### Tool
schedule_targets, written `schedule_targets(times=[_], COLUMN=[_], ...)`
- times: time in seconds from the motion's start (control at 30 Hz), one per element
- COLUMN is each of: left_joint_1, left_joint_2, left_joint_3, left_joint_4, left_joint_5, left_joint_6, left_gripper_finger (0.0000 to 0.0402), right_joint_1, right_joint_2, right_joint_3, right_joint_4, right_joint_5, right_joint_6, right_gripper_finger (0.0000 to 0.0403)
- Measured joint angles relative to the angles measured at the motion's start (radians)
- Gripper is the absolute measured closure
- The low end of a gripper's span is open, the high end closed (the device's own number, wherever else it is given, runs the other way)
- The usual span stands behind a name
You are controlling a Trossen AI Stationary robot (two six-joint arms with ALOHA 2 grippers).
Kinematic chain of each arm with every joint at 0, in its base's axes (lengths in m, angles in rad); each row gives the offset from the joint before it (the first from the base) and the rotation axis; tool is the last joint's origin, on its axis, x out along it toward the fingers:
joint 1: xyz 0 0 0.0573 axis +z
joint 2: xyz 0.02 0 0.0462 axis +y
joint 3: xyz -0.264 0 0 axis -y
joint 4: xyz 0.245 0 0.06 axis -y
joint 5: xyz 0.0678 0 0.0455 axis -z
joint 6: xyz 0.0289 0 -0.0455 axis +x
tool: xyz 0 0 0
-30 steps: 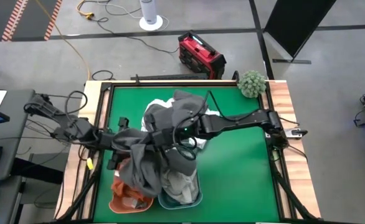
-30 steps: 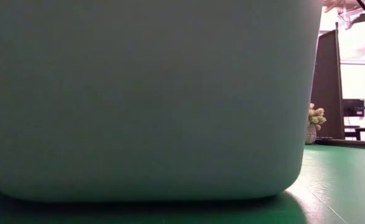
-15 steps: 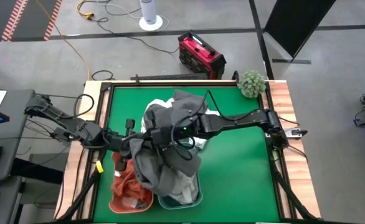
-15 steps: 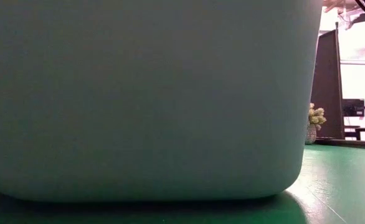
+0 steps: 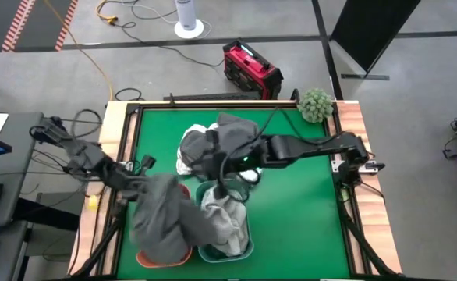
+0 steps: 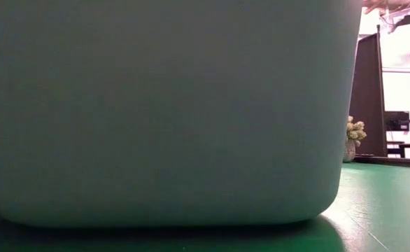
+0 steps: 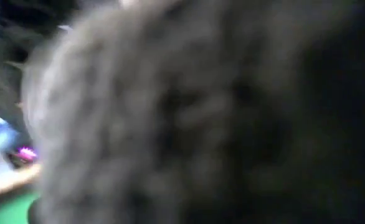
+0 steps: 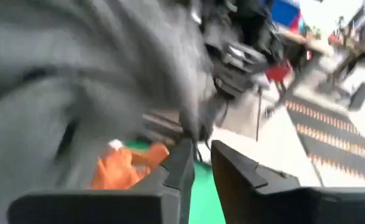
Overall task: Sort towels by color in basket
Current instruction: Put the bottom black towel into the orange bin
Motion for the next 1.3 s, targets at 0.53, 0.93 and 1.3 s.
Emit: schedule_targets(times=[0.53, 0.93, 1.3], left_joint_1=[-0.031, -0.048, -0.068], left_joint_2=[-0.150, 0.140, 0.492], left_joint_3=[0.080, -0.071, -0.071], left_joint_4=[-0.557, -0.558, -0.554], left_joint_5=[0.015, 0.002, -0.006], left_joint_6=[-0.395, -0.541, -0.601], left_gripper_finger=[0.0380, 0.0380, 0.0338], right_joint_1=[0.010, 0.077, 0.125], right_joint_2=[-0.041, -0.042, -0.041], right_joint_3=[-0.046, -0.160, -0.284], right_joint_4=[-0.424, -0.687, -0.653], right_joint_5=[-0.001, 0.120, 0.228], right_joint_6=[0.434, 0.588, 0.683], right_gripper_finger=[0.0254, 0.0255, 0.0256])
